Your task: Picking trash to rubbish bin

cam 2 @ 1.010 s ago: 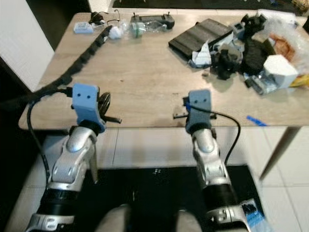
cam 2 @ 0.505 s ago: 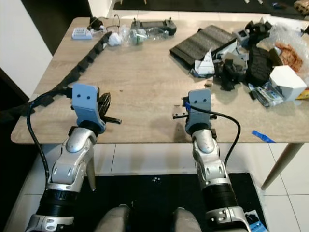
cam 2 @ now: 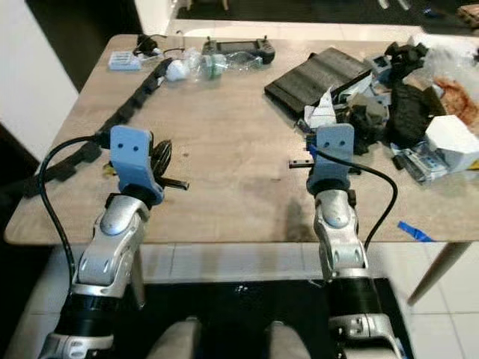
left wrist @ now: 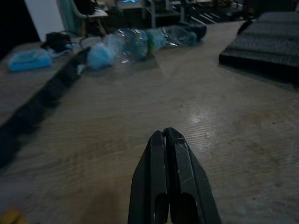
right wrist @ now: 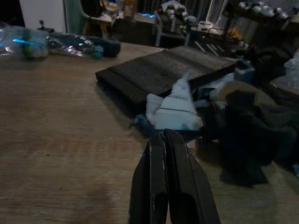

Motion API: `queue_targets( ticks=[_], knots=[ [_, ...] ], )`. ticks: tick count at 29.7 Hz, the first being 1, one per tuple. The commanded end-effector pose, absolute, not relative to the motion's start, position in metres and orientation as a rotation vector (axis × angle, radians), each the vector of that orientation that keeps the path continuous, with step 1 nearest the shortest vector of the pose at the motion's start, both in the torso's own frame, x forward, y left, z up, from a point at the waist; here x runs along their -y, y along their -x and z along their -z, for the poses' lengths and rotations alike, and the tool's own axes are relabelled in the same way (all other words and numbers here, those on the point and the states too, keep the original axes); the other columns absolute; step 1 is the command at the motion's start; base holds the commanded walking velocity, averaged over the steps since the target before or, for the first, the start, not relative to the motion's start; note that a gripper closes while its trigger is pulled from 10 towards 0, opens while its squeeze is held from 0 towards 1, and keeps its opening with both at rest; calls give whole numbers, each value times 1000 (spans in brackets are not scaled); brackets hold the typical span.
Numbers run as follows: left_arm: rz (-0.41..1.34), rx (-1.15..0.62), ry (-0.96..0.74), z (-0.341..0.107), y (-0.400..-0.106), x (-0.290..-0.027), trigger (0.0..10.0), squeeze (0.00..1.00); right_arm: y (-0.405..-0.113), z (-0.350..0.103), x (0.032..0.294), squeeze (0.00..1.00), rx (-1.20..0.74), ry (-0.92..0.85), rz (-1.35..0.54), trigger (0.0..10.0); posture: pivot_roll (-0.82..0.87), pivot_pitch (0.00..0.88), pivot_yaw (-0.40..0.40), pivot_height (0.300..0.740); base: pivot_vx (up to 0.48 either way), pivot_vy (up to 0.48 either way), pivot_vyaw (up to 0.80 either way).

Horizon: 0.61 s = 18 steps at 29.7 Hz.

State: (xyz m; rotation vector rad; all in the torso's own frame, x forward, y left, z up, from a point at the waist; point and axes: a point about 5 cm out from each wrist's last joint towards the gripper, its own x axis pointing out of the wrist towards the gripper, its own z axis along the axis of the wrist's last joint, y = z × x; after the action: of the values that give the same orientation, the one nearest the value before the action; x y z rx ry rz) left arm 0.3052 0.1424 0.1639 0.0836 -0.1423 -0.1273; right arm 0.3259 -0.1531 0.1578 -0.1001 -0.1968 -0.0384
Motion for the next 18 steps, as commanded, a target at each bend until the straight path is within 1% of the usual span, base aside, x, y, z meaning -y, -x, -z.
queue_targets(
  ticks=[1, 8, 11, 18],
  knots=[
    [137, 121, -82, -159, -302, -140, 10000, 0, -325, -155, 155, 0, 178, 101, 50, 10000, 22, 118, -27, 740, 274, 0, -800],
    [138, 119, -85, -159, -302, -140, 10000, 0, -325, -156, 154, 0, 181, 104, 44, 10000, 22, 115, -27, 740, 274, 0, -754],
    [137, 120, -86, -159, -302, -140, 10000, 0, -325, -157, 154, 0, 188, 105, 44, 10000, 22, 117, -27, 740, 274, 0, -579],
    [137, 121, -90, -160, -302, -140, 10000, 0, -325, -161, 155, 0, 198, 107, 43, 10000, 20, 119, -30, 740, 271, 0, 0]
  ],
)
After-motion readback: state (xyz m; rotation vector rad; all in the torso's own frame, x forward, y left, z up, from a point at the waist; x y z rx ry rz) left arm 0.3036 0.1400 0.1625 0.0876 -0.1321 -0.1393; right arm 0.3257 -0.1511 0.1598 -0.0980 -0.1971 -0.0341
